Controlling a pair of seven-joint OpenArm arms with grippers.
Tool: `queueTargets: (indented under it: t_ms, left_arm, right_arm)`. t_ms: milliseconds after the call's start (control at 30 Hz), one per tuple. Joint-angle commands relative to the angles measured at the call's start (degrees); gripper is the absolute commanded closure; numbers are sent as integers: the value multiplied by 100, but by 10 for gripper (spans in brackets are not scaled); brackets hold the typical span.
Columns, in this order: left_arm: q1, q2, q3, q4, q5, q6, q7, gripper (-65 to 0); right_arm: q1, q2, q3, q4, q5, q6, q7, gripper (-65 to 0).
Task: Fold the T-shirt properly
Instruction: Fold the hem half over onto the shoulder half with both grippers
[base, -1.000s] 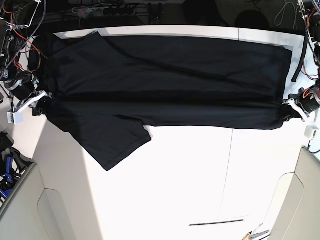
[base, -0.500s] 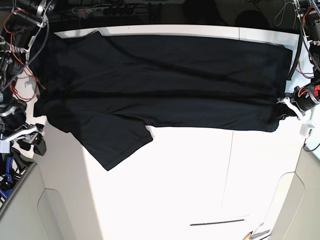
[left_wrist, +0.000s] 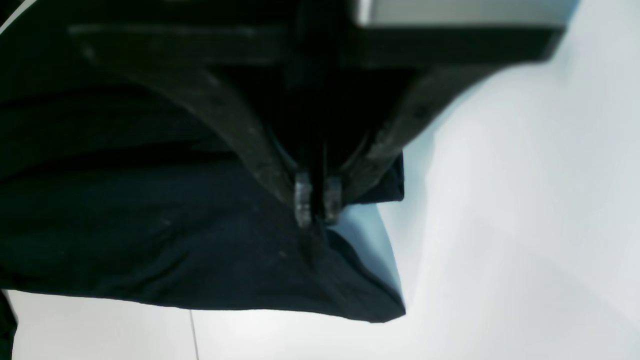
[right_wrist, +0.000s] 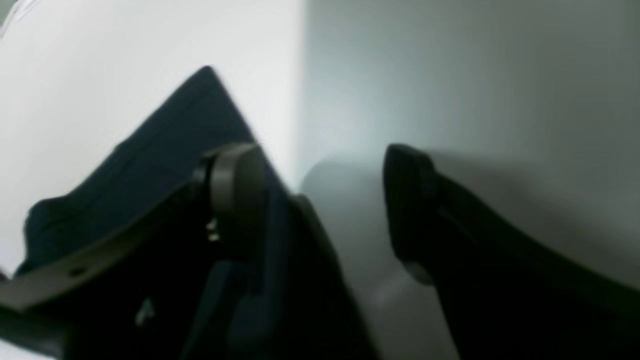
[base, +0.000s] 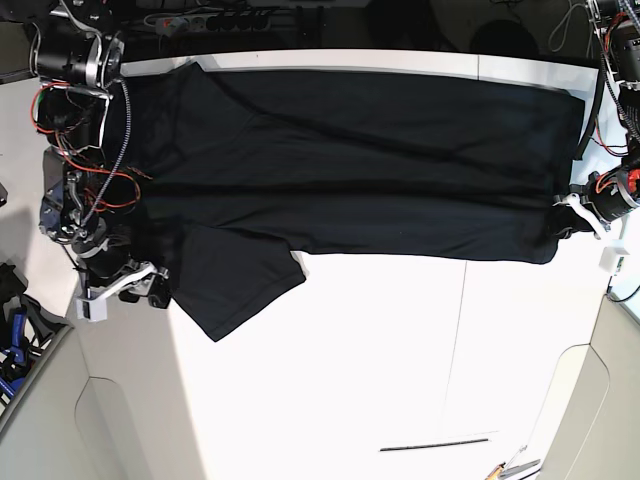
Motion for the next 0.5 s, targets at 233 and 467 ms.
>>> queueTargets:
  t_ms: [233, 467]
  left_arm:
    - [-92, -127, -46, 96, -94, -32, -146, 0]
    - [-92, -129, -46, 96, -94, -32, -142, 0]
  right_arm:
    - [50, -603, -74, 22, -70, 192, -247, -377]
    - [63, -710, -74, 94, -332, 190, -247, -163]
